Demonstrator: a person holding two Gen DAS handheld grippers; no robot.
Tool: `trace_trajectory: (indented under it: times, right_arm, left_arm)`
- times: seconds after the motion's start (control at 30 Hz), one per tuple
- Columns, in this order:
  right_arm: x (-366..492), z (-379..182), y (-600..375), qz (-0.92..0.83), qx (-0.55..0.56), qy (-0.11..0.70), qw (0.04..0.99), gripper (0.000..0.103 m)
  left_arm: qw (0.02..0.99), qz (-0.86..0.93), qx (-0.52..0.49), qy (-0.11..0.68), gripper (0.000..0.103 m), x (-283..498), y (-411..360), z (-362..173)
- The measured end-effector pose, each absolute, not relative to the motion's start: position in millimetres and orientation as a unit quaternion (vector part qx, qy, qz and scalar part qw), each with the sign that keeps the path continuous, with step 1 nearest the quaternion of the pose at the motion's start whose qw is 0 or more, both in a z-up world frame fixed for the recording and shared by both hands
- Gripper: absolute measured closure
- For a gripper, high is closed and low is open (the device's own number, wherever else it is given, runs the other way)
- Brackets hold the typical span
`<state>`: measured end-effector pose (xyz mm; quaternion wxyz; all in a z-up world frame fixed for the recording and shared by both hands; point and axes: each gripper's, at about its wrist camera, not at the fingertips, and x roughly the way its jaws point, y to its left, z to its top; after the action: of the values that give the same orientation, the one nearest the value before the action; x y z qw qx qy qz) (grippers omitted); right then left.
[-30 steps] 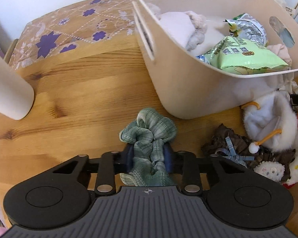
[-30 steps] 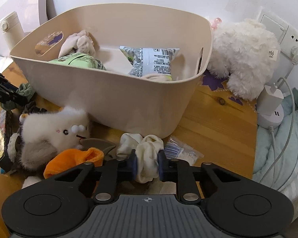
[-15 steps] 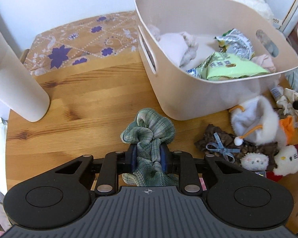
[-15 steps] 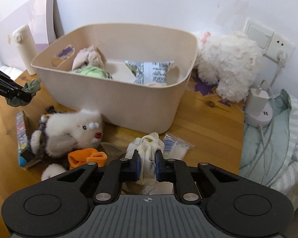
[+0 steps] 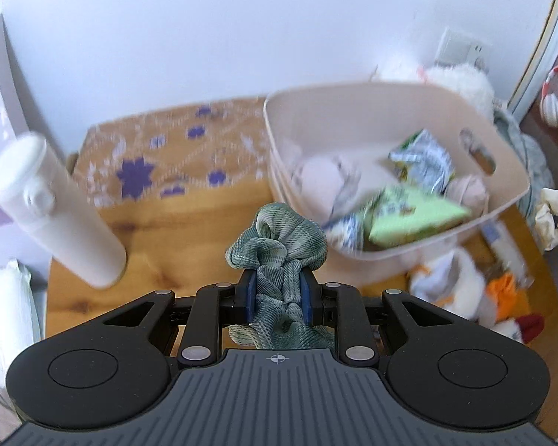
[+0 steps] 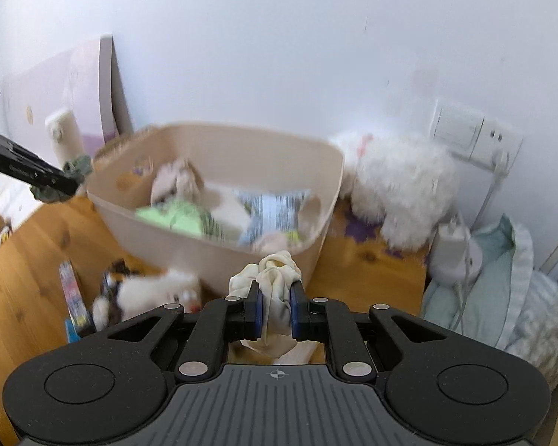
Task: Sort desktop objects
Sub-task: 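Carry both scrunchies over the basket and lower them inside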
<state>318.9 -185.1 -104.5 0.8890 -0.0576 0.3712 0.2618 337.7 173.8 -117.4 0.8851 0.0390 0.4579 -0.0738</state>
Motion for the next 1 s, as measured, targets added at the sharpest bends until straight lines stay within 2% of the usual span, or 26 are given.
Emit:
trace_trajectory:
  times: [0.47,0.73,1.0]
  right_arm:
    - [364,-47,-175,0.267,-0.033,0.301,0.915,0.090]
    - [400,-56,-150,0.275,-0.019,0.325,0.905,0.090]
    - [419,-93,-123,0.262,0.025,0.391,0.882,0.090]
  left_arm:
    - [0.903,-0.101,0.073,0.410,0.080,380,129,-80]
    - [0.900,-0.106,0.099,0.412,0.079,406,85,-89]
    - [0.879,-0.092,0.087,0.459,0.075,422,62,-118]
